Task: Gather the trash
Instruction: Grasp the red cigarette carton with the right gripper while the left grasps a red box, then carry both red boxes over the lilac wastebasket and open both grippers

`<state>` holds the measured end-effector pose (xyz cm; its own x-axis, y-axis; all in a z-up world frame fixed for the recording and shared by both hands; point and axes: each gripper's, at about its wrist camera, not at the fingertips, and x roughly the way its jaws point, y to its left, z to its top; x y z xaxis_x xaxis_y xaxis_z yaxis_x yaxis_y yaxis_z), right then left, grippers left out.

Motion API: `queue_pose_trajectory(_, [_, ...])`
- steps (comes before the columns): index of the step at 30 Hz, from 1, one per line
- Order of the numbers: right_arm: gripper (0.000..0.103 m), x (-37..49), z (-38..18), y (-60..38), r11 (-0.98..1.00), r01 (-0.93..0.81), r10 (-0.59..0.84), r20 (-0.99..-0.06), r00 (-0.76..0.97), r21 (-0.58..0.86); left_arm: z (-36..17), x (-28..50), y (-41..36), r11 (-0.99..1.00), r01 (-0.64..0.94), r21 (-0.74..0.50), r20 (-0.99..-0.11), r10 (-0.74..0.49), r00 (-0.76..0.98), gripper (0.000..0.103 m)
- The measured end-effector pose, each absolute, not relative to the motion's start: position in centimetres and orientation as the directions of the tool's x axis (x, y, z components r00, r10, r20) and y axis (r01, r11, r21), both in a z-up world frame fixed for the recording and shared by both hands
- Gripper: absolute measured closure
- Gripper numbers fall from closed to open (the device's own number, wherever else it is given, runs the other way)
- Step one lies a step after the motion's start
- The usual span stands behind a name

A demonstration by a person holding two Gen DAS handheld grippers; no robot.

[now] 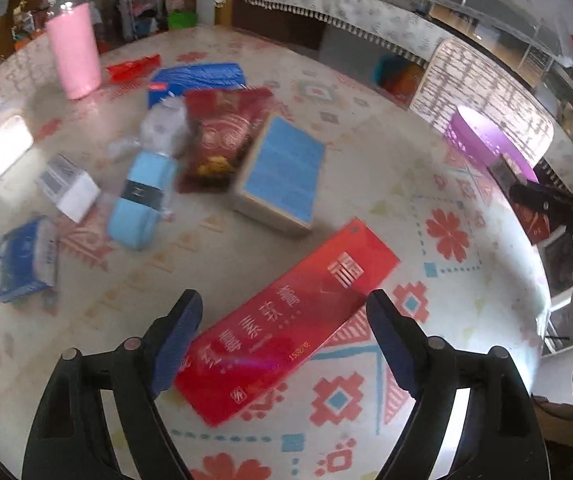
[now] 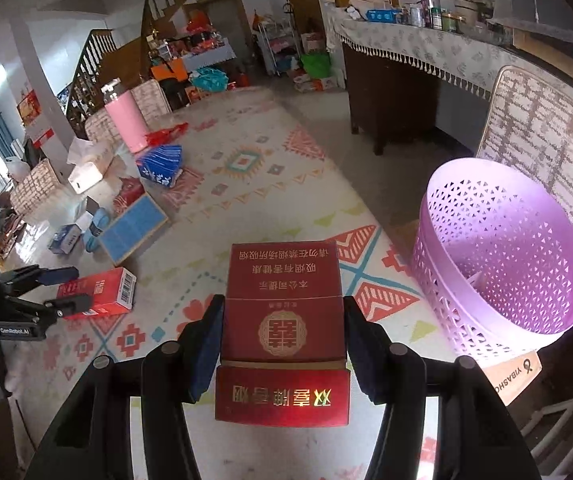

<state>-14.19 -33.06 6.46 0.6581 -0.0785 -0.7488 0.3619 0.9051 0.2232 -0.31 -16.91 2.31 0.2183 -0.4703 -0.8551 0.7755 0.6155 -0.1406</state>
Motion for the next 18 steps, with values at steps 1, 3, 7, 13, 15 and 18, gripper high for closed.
queue_pose_trajectory(1, [0.042, -14.2, 6.5, -33.1, 0.904, 0.358, -0.071, -0.745, 0.663, 0.233, 2.0, -0.7, -17.2, 0.606, 0.782, -0.143, -0.86, -0.467, 0.204, 0.02])
queue_pose_trajectory(3, [0.042, -14.2, 6.6, -33.1, 0.903, 0.352, -0.06, -0.74, 0.67, 0.246, 1.5, -1.6, -17.5, 0.595, 0.792, -0.133, -0.871, -0.452, 0.194, 0.02])
queue_pose_trajectory(7, [0.042, -14.3, 6.6, -33.0, 0.904, 0.344, -0.05, -0.737, 0.674, 0.254, 1.3, -3.4, -18.1, 0.641, 0.767, -0.011, -0.888, -0.359, 0.287, 0.034])
queue_pose_trajectory(13, [0.042, -14.7, 6.5, -33.1, 0.905, 0.334, -0.039, -0.73, 0.683, 0.264, 3.2, -5.7, -17.0, 0.684, 0.729, -0.021, -0.861, -0.383, 0.334, 0.064])
queue_pose_trajectory(15, [0.042, -14.9, 6.5, -33.2, 0.905, 0.33, -0.035, -0.725, 0.687, 0.269, 4.3, -6.2, -16.6, 0.698, 0.715, -0.036, -0.847, -0.401, 0.349, 0.064])
queue_pose_trajectory(18, [0.042, -15.3, 6.8, -33.4, 0.905, 0.321, -0.027, -0.715, 0.699, 0.28, 5.9, -7.2, -16.5, 0.702, 0.711, -0.043, -0.829, -0.422, 0.367, 0.064])
